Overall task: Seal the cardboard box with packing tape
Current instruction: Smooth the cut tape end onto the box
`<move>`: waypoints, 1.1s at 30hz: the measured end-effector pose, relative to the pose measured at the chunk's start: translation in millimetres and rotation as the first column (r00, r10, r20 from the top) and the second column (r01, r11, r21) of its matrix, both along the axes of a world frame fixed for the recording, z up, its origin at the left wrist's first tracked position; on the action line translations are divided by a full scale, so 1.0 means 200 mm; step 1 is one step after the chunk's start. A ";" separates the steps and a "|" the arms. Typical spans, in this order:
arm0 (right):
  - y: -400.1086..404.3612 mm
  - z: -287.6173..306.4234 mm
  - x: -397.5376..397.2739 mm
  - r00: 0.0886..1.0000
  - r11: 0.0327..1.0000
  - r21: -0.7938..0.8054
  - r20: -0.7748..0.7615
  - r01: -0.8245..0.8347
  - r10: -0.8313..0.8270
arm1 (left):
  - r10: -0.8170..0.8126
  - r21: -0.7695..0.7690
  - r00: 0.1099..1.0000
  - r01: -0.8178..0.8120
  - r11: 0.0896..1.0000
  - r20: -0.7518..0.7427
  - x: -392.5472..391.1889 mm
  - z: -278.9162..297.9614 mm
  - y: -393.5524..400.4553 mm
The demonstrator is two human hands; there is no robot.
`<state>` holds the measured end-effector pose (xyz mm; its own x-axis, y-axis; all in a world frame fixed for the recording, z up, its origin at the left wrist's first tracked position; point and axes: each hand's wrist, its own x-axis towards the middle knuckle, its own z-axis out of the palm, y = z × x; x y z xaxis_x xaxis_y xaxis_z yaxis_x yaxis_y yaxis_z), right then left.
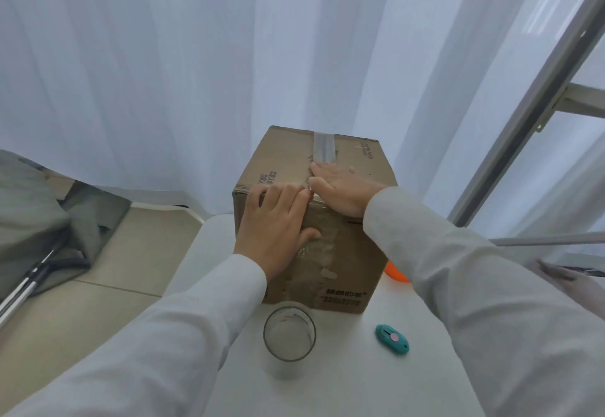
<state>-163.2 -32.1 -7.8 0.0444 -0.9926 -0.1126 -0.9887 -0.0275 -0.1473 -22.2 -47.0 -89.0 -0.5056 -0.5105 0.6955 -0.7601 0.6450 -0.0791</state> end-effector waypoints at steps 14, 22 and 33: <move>0.44 -0.28 -0.08 0.973 0.871 -0.470 -0.229 -0.143 0.036 | -0.071 0.025 0.997 0.071 0.997 0.011 0.02 0.03 0.00; 0.49 -0.68 -0.16 0.824 0.941 -0.129 -0.530 -0.311 0.200 | -0.184 0.021 0.981 0.186 0.982 -0.061 0.05 0.01 -0.03; 0.61 -0.78 -0.15 0.878 0.909 -0.104 -0.322 -0.405 0.354 | -0.236 0.085 0.956 0.253 0.964 -0.172 0.04 0.02 -0.01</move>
<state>-194.2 89.7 -163.9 0.4117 -0.9111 -0.0174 -0.8946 -0.4077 0.1831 -13.8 -49.2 -85.2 -0.5112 -0.4595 0.7263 -0.5755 0.8106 0.1078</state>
